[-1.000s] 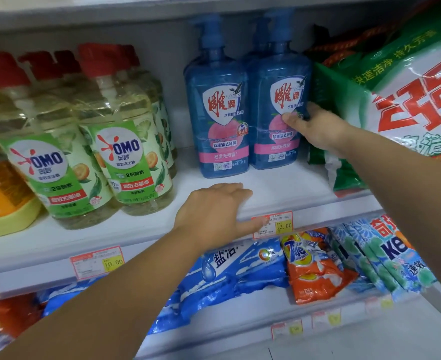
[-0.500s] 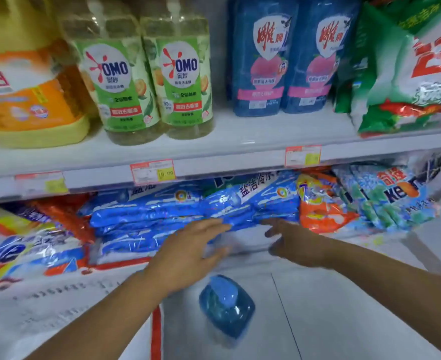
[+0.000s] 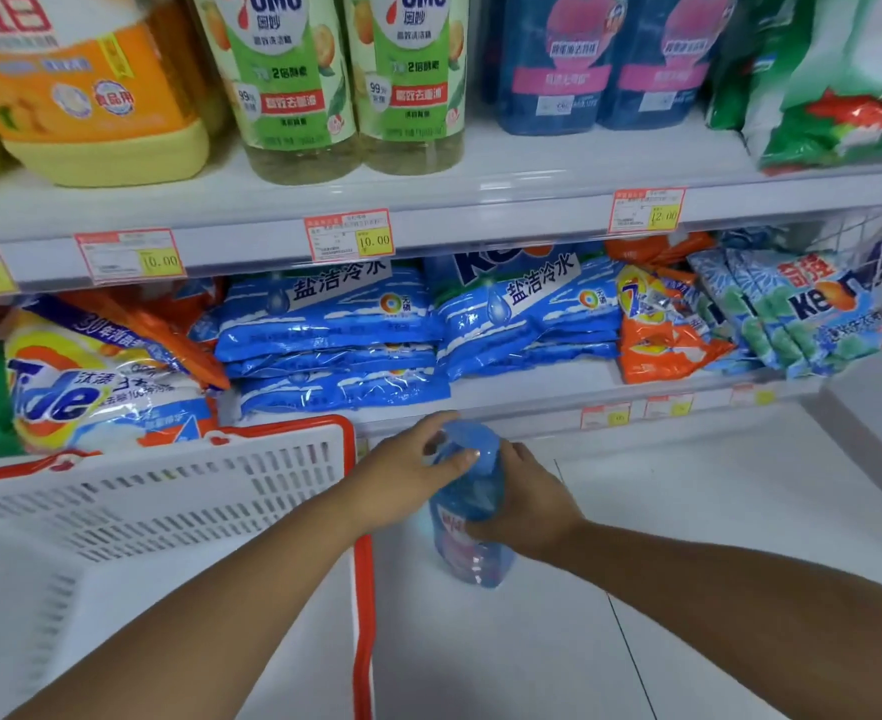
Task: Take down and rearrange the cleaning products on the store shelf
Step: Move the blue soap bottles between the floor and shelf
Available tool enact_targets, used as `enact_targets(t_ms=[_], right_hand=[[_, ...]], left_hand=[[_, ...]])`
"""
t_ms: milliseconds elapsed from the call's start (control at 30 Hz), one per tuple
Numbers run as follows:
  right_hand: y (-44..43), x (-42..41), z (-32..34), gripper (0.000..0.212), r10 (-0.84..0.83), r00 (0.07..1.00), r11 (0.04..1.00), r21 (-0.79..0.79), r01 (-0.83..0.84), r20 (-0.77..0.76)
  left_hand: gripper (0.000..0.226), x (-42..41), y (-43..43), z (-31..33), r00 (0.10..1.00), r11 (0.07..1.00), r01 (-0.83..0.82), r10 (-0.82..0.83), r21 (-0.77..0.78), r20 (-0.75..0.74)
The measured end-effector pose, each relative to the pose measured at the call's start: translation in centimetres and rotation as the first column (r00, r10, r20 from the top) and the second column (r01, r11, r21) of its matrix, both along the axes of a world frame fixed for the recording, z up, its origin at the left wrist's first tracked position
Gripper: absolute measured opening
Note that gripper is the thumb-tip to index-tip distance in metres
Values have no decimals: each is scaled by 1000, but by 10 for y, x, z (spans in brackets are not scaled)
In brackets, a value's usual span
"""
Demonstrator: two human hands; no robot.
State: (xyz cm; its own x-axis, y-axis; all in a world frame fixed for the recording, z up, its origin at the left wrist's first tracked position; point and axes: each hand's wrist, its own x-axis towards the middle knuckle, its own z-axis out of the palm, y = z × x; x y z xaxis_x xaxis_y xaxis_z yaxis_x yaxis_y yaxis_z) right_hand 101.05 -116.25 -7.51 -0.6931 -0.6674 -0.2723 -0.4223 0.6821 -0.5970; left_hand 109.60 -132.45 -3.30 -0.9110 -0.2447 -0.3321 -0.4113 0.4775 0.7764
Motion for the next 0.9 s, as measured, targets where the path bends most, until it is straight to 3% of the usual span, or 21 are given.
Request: enact_targets(t_ms=[100,200,267,367,467,533,633,767,900], right_hand=[[13,-22,41,87,1,992,990,-138,17,129],[33,-44,102,72,67,970,960,-280,1,233],[44,-57,148,71,128,973,941,-334,-58,192],[56,-68,203,79,175,974,883,-461,-89,147],[62,-77,228,97,145,973,752,-659,10,180],[60,-77,233,95,110,968,683,-724,91,226],[53,-77,232,71,34,989,675,-733,82,142],[49,-109,259,81,-33,999,606,-795,-7,-34],[44,-143,289,87,-30,985,620,-776,-116,-171]], left_hand=[[109,7,-10,8,1000,996,-22,22,82,-6],[122,9,-13,11,999,997,50,-51,59,12],[119,2,-5,18,995,994,98,-99,52,28],[90,-12,14,41,994,988,102,-95,118,-57],[78,-28,30,71,954,987,-71,110,147,-280],[71,-40,39,92,880,965,-159,235,210,-412],[80,-62,48,121,808,959,-189,275,212,-521],[83,-95,44,169,720,979,-194,187,66,-669],[91,-141,34,209,640,964,-260,127,-59,-758]])
